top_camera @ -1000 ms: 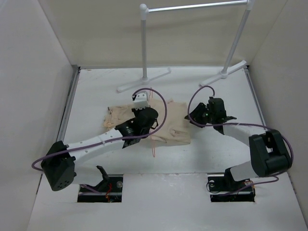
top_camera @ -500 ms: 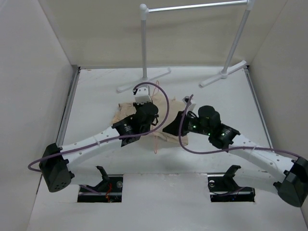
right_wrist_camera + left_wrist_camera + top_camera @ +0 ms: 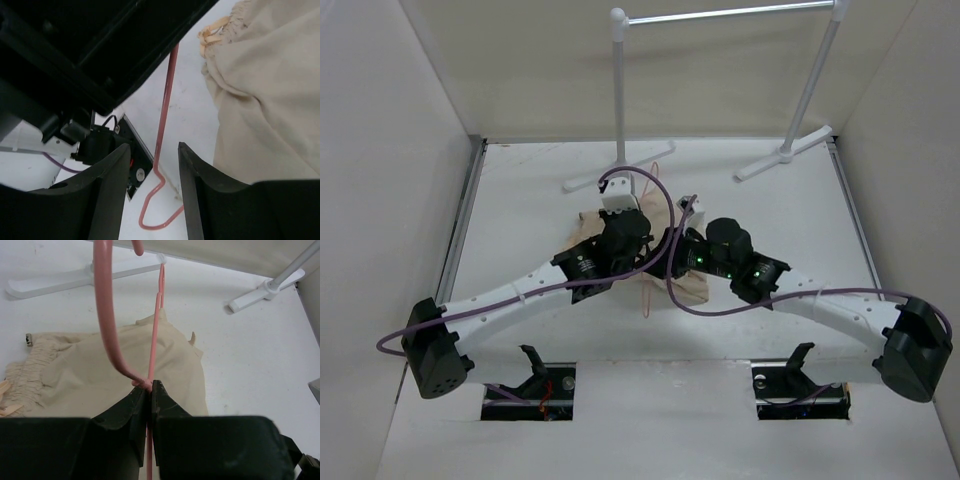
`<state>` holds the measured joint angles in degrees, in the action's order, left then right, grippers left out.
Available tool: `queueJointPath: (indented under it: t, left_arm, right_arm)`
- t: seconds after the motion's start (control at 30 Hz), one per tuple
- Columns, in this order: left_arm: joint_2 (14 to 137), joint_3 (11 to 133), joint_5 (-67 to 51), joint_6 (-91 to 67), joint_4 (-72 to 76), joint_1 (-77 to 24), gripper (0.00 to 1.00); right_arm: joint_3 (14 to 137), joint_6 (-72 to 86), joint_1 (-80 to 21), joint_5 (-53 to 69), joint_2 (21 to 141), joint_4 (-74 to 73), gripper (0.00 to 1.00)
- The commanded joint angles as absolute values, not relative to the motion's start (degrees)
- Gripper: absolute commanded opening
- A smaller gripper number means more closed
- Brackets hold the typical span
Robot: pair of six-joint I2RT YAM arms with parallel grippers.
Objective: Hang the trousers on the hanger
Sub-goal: Place the hanger at the clothesline.
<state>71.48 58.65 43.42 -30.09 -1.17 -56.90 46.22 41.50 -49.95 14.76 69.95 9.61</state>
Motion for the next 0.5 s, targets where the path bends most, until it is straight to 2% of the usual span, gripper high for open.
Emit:
queueJointPath:
  t: [0.0, 0.07, 0.17, 0.23, 0.37, 0.4, 0.47]
  left_arm:
    - [70.66, 61.88, 44.12, -30.67, 1.49, -57.7, 0.01]
    - [70.66, 61.88, 44.3, -30.76, 1.49, -57.79, 0.01]
    - [70.58, 61.7, 44.3, -30.85, 1.49, -57.52, 0.01]
    - [70.31, 61.61, 44.21, -31.02, 1.49, -57.17, 0.01]
    - [69.79, 61.87, 43.68, -31.55, 1.49, -56.91, 0.03]
    - [69.61, 62.14, 43.42, -31.73, 1.58, -56.91, 0.07]
    - [69.08, 62.49, 42.11, -32.17, 2.02, -56.73, 0.2]
  right_arm:
    - [49.22, 41.4, -50.4, 12.48, 71.54, 14.15, 0.46]
    - [49.66, 41.75, -50.58, 13.09, 72.51, 14.15, 0.36]
    - [49.83, 42.27, -51.46, 13.36, 72.86, 14.15, 0.27]
    - [49.75, 42.8, -51.72, 12.84, 72.6, 14.15, 0.15]
    - [49.57, 45.78, -51.9, 12.56, 71.2, 16.16, 0.06]
    - [49.57, 46.92, -51.81, 12.92, 70.84, 17.39, 0.06]
    - [49.48, 49.56, -51.81, 13.88, 69.62, 20.55, 0.05]
